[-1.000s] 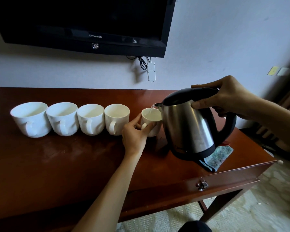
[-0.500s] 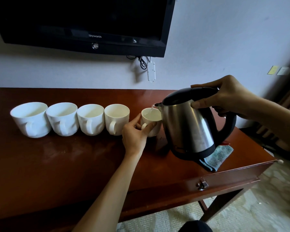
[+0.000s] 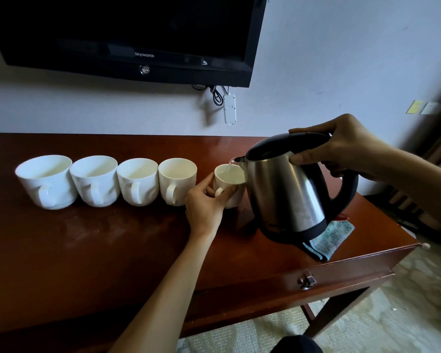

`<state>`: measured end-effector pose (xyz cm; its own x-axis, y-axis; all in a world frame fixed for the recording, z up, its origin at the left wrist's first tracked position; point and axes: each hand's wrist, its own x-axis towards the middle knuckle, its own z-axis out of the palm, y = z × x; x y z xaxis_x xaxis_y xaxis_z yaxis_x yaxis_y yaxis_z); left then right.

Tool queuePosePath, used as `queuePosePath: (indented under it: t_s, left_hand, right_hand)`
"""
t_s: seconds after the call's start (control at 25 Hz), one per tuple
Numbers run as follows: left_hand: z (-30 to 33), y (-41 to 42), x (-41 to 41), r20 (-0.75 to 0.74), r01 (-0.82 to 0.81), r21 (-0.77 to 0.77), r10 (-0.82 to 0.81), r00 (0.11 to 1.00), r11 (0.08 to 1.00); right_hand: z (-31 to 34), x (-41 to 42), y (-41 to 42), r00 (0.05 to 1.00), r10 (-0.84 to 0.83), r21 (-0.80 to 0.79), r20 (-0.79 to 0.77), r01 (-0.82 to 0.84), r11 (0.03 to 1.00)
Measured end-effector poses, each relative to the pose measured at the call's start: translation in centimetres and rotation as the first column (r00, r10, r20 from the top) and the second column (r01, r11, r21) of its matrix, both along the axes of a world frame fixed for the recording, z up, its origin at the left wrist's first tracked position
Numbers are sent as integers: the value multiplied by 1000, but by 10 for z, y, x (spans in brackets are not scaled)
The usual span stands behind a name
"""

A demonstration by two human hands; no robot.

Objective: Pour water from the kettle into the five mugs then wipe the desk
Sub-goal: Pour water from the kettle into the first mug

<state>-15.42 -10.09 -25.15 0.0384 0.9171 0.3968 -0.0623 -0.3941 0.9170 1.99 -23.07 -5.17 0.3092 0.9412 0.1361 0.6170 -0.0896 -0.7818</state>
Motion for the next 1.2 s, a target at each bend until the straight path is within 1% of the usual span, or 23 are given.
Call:
queuePosePath:
  t_s: [0.16, 1.2]
  left_hand:
    - [-1, 1, 0, -20, -15, -6, 15, 1000, 1000]
    - [1, -2, -1, 8, 6, -54, -6, 1000, 998]
  right_hand:
    - [0, 0, 0, 1000, 1, -1, 8, -1, 1000]
    - [3, -4, 0, 1000, 9, -13, 2, -9, 1000]
